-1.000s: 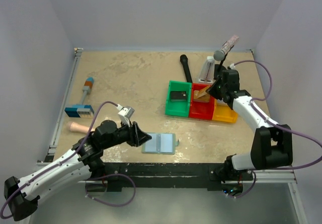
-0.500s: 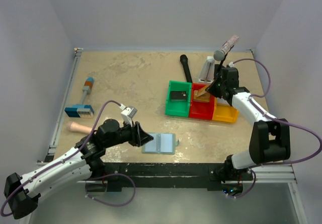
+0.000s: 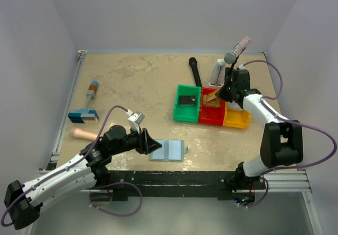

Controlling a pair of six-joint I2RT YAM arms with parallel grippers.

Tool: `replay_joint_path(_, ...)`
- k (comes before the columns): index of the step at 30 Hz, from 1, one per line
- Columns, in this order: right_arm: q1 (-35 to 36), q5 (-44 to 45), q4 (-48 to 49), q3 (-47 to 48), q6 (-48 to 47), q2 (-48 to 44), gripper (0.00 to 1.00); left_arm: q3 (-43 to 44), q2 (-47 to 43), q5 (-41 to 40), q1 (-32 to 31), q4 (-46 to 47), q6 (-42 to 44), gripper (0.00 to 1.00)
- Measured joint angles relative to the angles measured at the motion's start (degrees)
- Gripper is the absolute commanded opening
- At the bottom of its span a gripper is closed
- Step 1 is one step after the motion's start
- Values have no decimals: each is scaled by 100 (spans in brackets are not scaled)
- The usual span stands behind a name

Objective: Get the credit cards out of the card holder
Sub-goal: Place the credit card in the storage box.

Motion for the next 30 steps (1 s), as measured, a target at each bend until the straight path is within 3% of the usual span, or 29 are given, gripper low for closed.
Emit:
replay_joint_path(8,-20,-42,-68,79,-68,122,0,-7,74,22,0,42,-4,48)
replay_joint_path(15,-52,-46,-92,81,-68,166,11,-7,125,42,0,120,-17,48)
replay_joint_path(30,-127,-37,-179,81,-96,164,21,-9,138,63,0,162,-44,48)
